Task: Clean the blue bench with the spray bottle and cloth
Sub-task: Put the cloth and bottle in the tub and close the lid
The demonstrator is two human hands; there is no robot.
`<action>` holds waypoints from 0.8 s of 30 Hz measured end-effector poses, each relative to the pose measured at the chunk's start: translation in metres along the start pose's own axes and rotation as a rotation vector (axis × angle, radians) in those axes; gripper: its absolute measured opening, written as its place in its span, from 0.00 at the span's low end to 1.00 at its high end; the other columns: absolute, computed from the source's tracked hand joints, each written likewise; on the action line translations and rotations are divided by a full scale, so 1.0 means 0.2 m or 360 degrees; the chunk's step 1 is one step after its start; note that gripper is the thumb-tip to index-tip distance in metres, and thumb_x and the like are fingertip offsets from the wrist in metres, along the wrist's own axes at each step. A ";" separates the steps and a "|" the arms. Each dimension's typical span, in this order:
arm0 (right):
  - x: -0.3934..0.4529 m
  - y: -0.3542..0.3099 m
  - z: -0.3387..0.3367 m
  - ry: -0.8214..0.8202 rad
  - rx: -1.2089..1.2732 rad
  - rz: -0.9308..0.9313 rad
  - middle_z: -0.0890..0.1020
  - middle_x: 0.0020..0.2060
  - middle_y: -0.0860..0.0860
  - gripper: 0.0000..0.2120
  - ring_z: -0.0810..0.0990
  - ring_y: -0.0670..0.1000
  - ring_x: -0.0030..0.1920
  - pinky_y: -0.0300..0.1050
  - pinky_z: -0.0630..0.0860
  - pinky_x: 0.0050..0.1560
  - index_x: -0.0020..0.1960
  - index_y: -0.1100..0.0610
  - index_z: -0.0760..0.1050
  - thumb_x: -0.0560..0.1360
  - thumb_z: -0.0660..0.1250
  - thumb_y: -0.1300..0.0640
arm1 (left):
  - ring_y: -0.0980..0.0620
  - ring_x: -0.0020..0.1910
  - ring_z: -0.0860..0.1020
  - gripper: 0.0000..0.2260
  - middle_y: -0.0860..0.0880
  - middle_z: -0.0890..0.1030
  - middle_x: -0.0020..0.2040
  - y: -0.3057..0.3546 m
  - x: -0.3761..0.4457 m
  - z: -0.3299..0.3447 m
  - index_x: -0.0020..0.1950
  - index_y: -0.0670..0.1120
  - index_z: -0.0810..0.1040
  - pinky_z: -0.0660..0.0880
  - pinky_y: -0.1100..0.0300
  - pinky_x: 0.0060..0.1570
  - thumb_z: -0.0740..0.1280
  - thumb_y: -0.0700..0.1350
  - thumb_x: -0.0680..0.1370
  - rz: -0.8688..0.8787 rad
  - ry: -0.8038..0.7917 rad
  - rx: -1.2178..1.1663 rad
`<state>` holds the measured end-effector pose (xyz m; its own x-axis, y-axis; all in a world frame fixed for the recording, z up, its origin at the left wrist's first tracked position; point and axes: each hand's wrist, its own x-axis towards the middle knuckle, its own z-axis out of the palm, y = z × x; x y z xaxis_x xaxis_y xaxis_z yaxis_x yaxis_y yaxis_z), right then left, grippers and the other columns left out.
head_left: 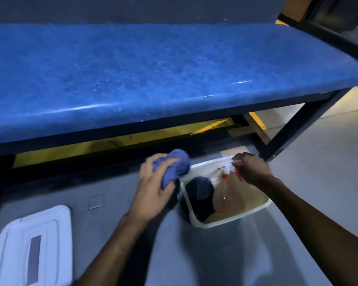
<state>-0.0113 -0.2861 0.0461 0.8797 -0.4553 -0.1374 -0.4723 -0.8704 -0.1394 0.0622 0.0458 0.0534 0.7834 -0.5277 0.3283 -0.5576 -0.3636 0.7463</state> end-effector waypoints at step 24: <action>-0.06 -0.96 -0.19 0.0263 0.0191 -0.1263 0.83 0.47 0.46 0.14 0.83 0.53 0.49 0.50 0.79 0.46 0.52 0.48 0.79 0.80 0.56 0.46 | 0.42 0.71 0.74 0.21 0.45 0.78 0.69 -0.40 -0.52 -0.18 0.71 0.49 0.74 0.67 0.43 0.71 0.68 0.46 0.78 -0.1484 0.1329 -0.0144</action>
<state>0.0715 -0.1209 0.1107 0.9470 0.2578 0.1914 0.2998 -0.9234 -0.2396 0.0354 0.1572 -0.0197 0.8219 0.5601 -0.1037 0.2963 -0.2650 0.9176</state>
